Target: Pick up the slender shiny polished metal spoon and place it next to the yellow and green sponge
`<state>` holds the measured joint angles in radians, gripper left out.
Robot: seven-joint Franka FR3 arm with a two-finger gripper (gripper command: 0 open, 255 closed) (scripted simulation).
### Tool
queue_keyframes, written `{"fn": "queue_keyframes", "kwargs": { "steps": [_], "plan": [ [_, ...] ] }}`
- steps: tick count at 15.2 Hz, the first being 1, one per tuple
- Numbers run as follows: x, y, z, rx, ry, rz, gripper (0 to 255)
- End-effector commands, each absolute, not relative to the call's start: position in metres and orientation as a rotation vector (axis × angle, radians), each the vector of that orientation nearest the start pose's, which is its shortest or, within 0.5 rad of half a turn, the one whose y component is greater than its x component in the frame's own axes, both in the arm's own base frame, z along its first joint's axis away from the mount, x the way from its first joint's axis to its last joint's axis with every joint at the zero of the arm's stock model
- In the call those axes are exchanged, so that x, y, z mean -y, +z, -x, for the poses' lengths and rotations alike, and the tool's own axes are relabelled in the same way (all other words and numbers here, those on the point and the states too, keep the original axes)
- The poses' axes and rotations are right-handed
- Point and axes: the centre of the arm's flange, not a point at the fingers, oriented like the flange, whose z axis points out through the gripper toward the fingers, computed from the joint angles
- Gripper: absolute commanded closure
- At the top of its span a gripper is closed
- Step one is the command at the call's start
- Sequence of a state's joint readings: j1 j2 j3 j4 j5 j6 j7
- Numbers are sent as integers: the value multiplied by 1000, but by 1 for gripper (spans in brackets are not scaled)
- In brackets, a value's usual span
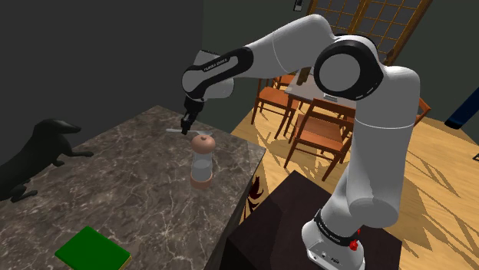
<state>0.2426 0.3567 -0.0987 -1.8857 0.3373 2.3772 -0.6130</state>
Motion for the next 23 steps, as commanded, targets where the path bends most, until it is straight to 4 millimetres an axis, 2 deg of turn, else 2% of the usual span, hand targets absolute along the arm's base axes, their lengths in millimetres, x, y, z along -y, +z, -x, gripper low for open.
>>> {"fn": "queue_keyframes", "kwargs": {
  "steps": [1,18,19,23],
  "plan": [
    [-99,338,-634,783,-273,2846,255],
    [-99,428,-634,783,-273,2846,255],
    [-99,428,-634,783,-273,2846,255],
    [-148,428,-613,783,-273,2846,255]
  ]
}}
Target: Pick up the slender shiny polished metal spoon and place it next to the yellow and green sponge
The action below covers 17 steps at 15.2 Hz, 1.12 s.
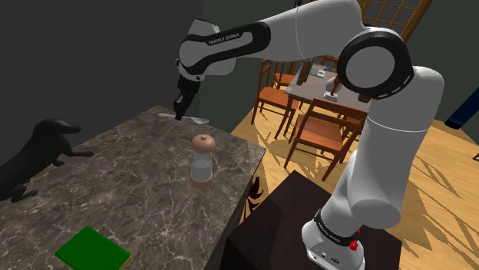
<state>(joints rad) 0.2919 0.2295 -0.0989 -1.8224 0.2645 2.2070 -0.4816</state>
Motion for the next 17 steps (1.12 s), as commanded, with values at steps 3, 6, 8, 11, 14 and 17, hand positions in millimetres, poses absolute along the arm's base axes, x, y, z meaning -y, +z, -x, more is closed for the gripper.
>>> {"fn": "queue_keyframes", "kwargs": {
  "steps": [3,6,8,11,14,17],
  "plan": [
    [-184,428,-597,783,-273,2846,255],
    [-221,428,-581,783,-273,2846,255],
    [-245,429,-571,783,-273,2846,255],
    [-281,429,-555,783,-273,2846,255],
    [-317,429,-539,783,-273,2846,255],
    [-354,429,-524,783,-273,2846,255]
  ]
}}
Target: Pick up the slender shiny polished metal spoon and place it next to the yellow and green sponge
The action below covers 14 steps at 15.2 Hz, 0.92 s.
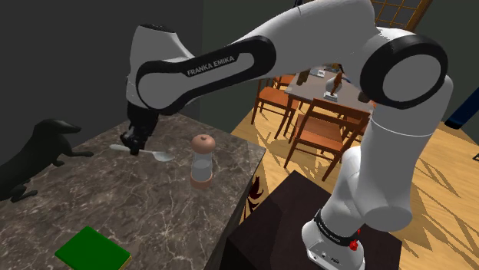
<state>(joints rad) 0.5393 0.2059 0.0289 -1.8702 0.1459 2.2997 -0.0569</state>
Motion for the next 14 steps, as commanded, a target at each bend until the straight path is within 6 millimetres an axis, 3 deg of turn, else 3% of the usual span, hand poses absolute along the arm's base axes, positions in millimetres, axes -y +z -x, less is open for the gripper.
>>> {"fn": "queue_keyframes", "kwargs": {
  "steps": [1,6,14],
  "plan": [
    [-366,429,-519,783,-273,2846,255],
    [-434,429,-489,783,-273,2846,255],
    [-434,387,-489,783,-273,2846,255]
  ]
}}
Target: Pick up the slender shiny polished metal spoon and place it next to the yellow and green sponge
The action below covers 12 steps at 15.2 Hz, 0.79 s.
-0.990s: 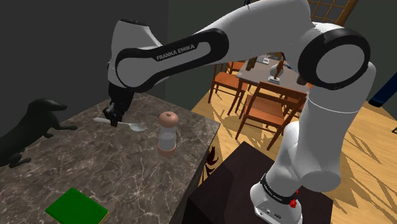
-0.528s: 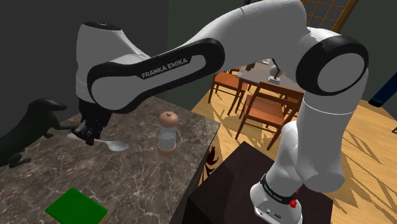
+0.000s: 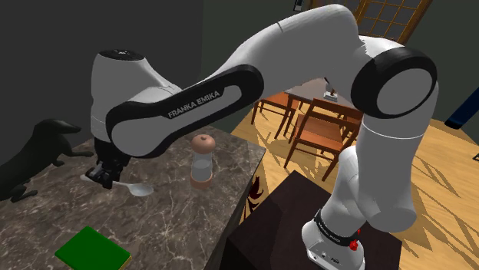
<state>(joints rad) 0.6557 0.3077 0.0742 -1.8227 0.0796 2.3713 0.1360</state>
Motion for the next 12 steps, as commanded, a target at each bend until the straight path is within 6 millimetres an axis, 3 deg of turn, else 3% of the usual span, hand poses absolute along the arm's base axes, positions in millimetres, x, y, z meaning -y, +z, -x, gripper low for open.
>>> {"fn": "queue_keyframes", "kwargs": {
  "steps": [1,8,12],
  "plan": [
    [-434,382,-489,783,-273,2846,255],
    [-434,346,-489,783,-273,2846,255],
    [-434,346,-489,783,-273,2846,255]
  ]
}}
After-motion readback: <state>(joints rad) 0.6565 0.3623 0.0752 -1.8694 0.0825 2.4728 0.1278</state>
